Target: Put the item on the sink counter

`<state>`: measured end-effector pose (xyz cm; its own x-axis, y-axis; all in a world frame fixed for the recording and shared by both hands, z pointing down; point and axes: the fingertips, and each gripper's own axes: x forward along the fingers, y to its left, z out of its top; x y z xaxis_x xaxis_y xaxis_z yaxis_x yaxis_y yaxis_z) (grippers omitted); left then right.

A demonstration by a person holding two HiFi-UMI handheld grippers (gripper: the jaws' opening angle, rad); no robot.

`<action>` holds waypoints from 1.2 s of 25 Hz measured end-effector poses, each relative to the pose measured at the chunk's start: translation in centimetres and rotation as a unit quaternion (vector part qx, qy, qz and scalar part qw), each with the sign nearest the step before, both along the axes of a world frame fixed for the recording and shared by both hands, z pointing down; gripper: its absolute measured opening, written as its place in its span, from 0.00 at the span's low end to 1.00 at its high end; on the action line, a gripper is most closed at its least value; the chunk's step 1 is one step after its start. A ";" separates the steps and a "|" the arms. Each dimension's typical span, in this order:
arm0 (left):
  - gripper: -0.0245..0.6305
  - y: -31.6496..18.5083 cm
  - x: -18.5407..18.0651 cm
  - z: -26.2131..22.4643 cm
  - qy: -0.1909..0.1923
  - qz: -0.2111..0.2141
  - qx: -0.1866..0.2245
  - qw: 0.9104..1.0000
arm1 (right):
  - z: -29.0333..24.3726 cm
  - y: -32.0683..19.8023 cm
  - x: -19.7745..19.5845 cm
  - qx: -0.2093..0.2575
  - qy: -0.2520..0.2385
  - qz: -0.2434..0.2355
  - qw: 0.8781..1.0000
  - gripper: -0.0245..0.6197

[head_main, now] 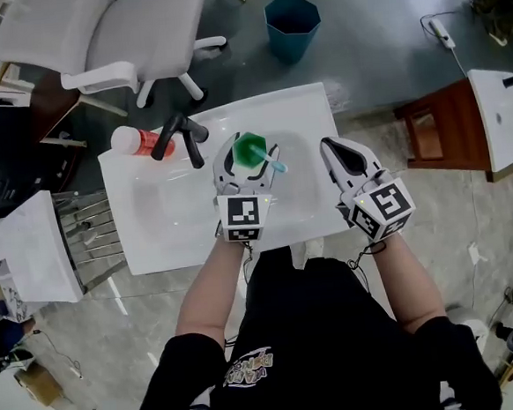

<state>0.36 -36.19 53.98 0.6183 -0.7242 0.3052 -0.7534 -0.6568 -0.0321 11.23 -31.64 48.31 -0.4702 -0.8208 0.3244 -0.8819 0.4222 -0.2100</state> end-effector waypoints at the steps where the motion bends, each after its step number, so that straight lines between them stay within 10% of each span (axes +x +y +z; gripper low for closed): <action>1: 0.52 -0.5 0.1 0.4 0.000 -0.001 -0.001 1.000 | 0.2 -0.1 0.1 -0.003 0.002 0.002 1.000 0.12; 30: 0.52 -8.6 1.9 8.0 -0.024 -0.015 -0.012 1.000 | 3.5 0.0 2.3 -0.041 0.006 0.043 0.998 0.12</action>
<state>2.22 -44.84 61.94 0.5809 -0.7342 0.3514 -0.7706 -0.6351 -0.0531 13.53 -31.68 51.82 -0.3953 -0.8278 0.3981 -0.9166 0.3271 -0.2298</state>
